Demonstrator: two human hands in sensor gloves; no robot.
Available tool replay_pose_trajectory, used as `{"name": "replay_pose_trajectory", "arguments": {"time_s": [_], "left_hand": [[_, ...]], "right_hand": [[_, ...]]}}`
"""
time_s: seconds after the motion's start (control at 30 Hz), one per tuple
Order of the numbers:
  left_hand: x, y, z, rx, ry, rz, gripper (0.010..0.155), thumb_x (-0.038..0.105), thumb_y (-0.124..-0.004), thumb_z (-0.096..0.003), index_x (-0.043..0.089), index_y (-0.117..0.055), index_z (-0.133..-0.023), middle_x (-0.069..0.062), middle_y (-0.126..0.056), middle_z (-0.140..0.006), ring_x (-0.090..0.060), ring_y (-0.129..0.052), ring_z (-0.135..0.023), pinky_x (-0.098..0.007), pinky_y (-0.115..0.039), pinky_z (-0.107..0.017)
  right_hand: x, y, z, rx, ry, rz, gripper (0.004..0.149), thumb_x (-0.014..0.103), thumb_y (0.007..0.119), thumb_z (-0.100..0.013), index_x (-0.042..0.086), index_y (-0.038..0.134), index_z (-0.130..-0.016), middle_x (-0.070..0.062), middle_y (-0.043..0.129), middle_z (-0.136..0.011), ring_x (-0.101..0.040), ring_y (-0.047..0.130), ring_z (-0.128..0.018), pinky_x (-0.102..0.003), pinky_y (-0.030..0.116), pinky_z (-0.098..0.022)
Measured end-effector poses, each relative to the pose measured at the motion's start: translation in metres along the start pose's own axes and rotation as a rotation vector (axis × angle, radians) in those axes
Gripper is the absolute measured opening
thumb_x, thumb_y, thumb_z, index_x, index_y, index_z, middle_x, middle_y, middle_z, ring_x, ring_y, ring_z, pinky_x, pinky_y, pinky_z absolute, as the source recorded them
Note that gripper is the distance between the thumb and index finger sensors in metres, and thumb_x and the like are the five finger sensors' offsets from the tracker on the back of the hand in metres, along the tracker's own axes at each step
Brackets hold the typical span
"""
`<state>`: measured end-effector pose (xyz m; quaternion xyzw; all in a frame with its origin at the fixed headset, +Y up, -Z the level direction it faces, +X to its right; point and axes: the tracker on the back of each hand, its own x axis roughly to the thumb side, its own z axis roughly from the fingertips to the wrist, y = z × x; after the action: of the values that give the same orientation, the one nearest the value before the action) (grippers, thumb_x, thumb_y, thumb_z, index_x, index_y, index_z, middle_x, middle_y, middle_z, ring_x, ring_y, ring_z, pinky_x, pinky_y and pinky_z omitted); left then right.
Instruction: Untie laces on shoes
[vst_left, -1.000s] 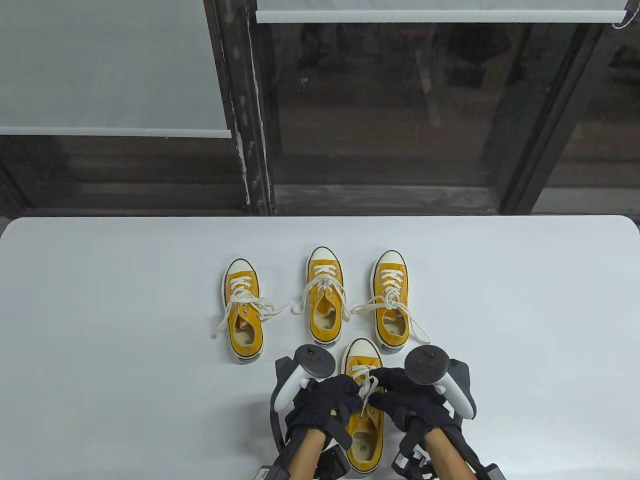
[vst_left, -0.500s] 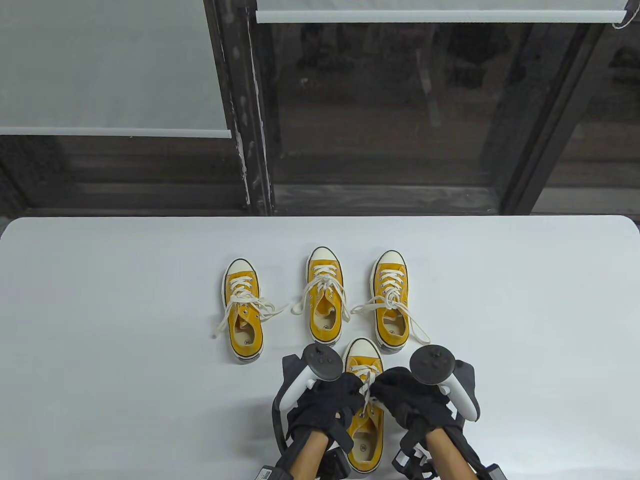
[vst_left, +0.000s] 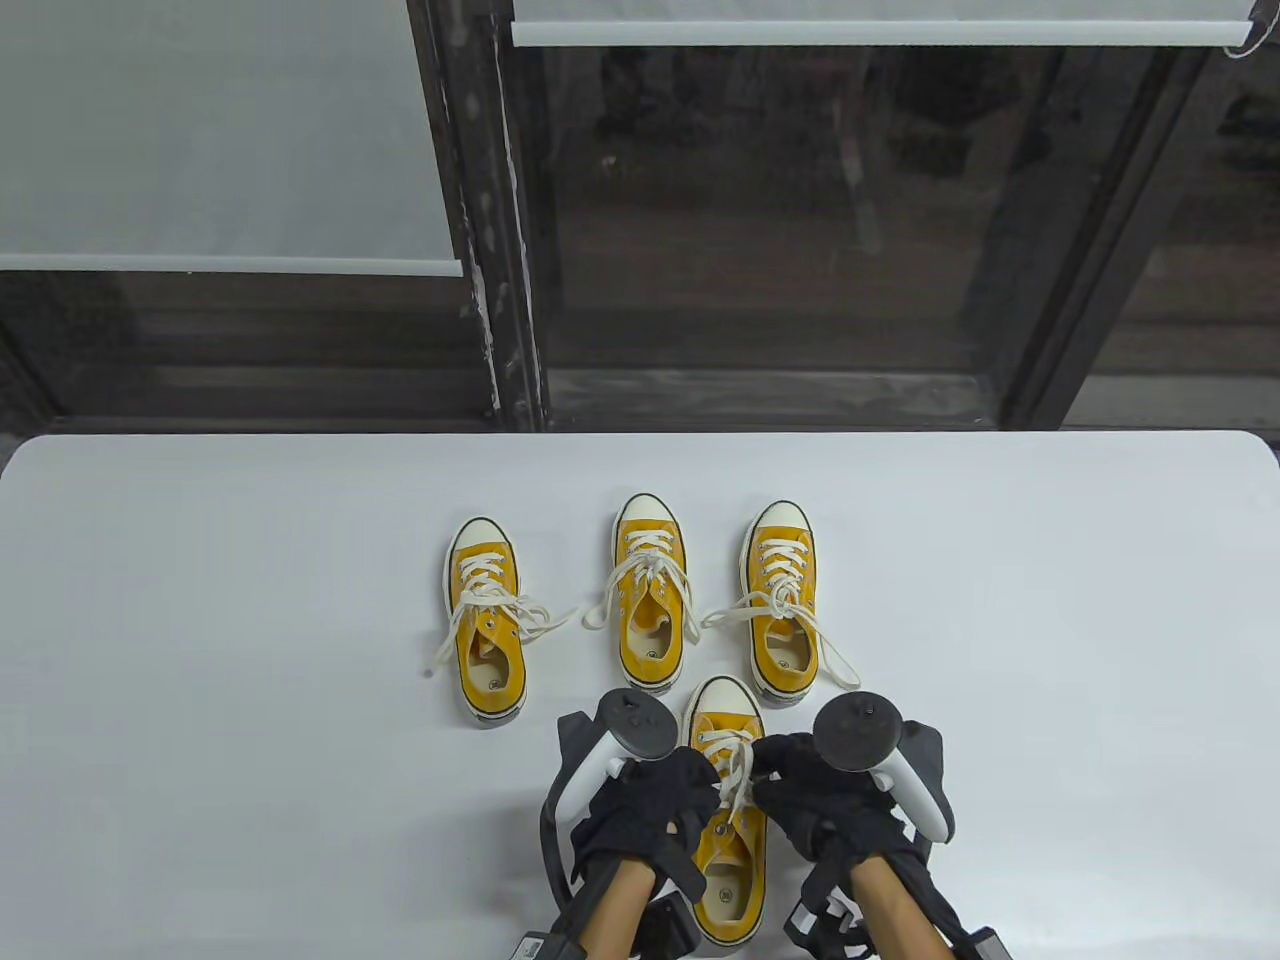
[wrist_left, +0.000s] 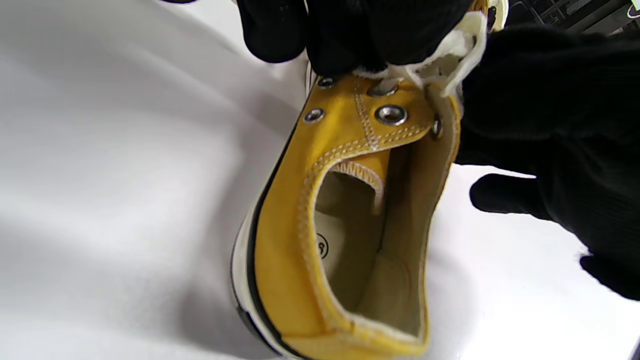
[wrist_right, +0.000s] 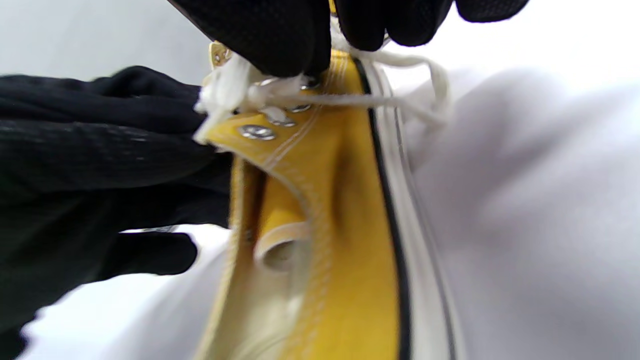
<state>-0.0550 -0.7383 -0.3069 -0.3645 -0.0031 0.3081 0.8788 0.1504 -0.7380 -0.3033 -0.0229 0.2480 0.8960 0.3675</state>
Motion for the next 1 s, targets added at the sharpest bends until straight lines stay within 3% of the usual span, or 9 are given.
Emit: {"name": "replay_pose_trajectory", "arguments": {"time_s": [0.1,0.23,0.33,0.43,0.6,0.77,0.9,1.0], "left_hand": [[0.000,0.000,0.000,-0.008,0.003,0.007,0.040,0.041,-0.069,-0.0650,0.032,-0.063,-0.103,0.007,-0.066,-0.106,-0.023,-0.058,-0.110,-0.066,-0.036,-0.082],[0.003,0.000,0.004,0.008,0.017,0.002,0.041,0.041,-0.068,-0.0653,0.029,-0.061,-0.104,0.004,-0.064,-0.108,-0.026,-0.056,-0.110,-0.067,-0.036,-0.081],[0.009,0.002,0.008,0.038,-0.029,-0.053,0.053,0.039,-0.072,-0.0644,0.035,-0.050,-0.113,0.005,-0.058,-0.114,-0.026,-0.051,-0.113,-0.068,-0.033,-0.081],[0.008,0.002,0.008,0.012,-0.049,-0.013,0.041,0.042,-0.071,-0.0645,0.035,-0.064,-0.105,0.006,-0.063,-0.111,-0.026,-0.052,-0.113,-0.068,-0.032,-0.081],[-0.002,0.006,0.007,0.030,0.000,0.052,0.041,0.042,-0.070,-0.0644,0.033,-0.066,-0.104,0.005,-0.068,-0.107,-0.025,-0.057,-0.110,-0.067,-0.036,-0.081],[-0.001,0.005,0.006,0.006,-0.032,0.060,0.039,0.038,-0.069,-0.0646,0.035,-0.066,-0.103,0.008,-0.066,-0.107,-0.024,-0.056,-0.111,-0.066,-0.036,-0.081],[0.000,0.003,0.004,-0.014,-0.034,0.054,0.040,0.041,-0.075,-0.0623,0.032,-0.063,-0.100,0.008,-0.065,-0.105,-0.022,-0.056,-0.110,-0.066,-0.036,-0.081],[-0.002,0.004,0.005,0.004,-0.018,0.050,0.041,0.046,-0.077,-0.0611,0.032,-0.065,-0.097,0.008,-0.067,-0.103,-0.022,-0.057,-0.109,-0.066,-0.037,-0.081]], "right_hand": [[0.001,0.000,0.000,-0.012,0.000,0.029,0.037,0.039,0.070,-0.064,0.023,0.072,-0.097,-0.010,0.044,-0.114,-0.039,0.047,-0.107,-0.062,0.046,-0.074],[0.004,-0.004,0.003,-0.025,-0.039,0.024,0.037,0.040,0.067,-0.065,0.021,0.070,-0.097,-0.008,0.046,-0.114,-0.037,0.047,-0.108,-0.063,0.044,-0.075],[0.007,-0.006,0.007,-0.035,-0.072,0.016,0.037,0.040,0.067,-0.065,0.023,0.070,-0.097,-0.008,0.045,-0.114,-0.038,0.046,-0.108,-0.063,0.043,-0.075],[0.009,-0.007,0.009,-0.056,-0.085,0.039,0.037,0.040,0.068,-0.064,0.023,0.070,-0.097,-0.008,0.046,-0.114,-0.037,0.047,-0.108,-0.063,0.044,-0.075],[0.007,-0.009,0.011,-0.158,-0.031,0.121,0.038,0.039,0.068,-0.063,0.018,0.073,-0.094,-0.009,0.053,-0.111,-0.038,0.053,-0.105,-0.064,0.047,-0.073],[0.004,-0.006,0.006,-0.025,-0.056,-0.008,0.037,0.040,0.058,-0.067,0.025,0.058,-0.101,-0.007,0.052,-0.115,-0.038,0.059,-0.107,-0.063,0.048,-0.074],[0.005,-0.009,0.006,0.022,-0.115,-0.073,0.033,0.038,0.067,-0.066,0.036,0.058,-0.098,0.005,0.075,-0.100,-0.022,0.076,-0.101,-0.059,0.052,-0.075],[0.008,-0.007,0.006,0.026,-0.125,-0.033,0.039,0.033,0.070,-0.065,0.034,0.055,-0.101,0.006,0.073,-0.097,-0.021,0.076,-0.097,-0.060,0.050,-0.075]]}}
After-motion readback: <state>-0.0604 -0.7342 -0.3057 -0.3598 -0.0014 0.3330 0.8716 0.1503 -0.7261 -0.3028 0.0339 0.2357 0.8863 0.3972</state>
